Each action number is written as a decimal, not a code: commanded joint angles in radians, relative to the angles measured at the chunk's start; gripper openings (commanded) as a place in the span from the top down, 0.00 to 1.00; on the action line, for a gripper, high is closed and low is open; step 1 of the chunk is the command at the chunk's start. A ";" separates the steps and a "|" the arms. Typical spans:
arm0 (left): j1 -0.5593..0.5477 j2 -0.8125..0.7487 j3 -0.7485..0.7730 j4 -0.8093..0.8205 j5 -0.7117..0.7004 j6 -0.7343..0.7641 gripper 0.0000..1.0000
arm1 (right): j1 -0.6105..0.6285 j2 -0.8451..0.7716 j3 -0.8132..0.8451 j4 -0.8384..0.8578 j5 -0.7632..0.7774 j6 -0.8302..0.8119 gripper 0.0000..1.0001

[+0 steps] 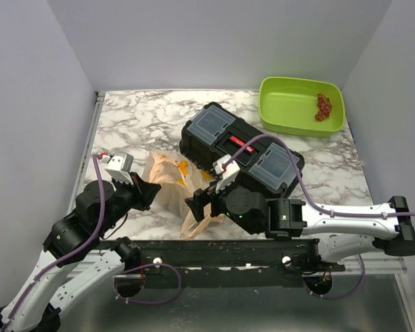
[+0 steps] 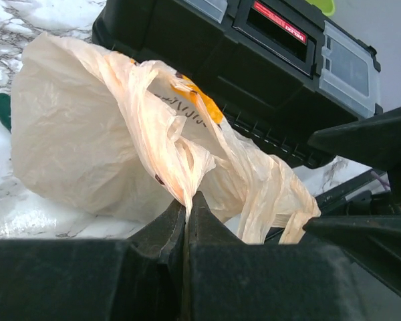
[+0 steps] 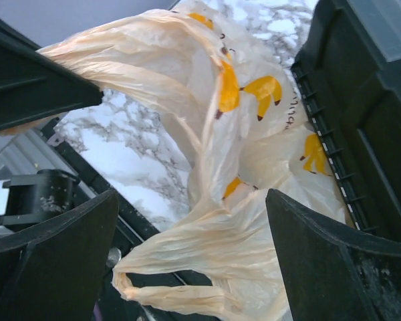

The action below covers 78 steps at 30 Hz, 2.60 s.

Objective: Take the fake fruits out of the plastic bag
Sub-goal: Adjust the plastic bag at the center of the board.

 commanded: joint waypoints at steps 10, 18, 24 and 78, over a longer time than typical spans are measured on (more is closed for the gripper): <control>0.003 0.016 -0.012 0.043 0.039 0.070 1.00 | 0.078 0.299 0.253 -0.292 0.063 -0.006 0.00; 0.004 0.009 -0.028 0.053 -0.012 0.090 1.00 | 0.143 0.469 0.380 -0.598 0.322 0.225 0.00; 0.004 0.001 -0.041 0.069 -0.060 0.110 1.00 | 0.147 0.505 0.401 -0.739 0.377 0.342 0.00; 0.004 0.002 0.064 0.145 -0.369 0.423 1.00 | 0.095 -0.423 -0.097 -0.328 0.407 0.034 0.99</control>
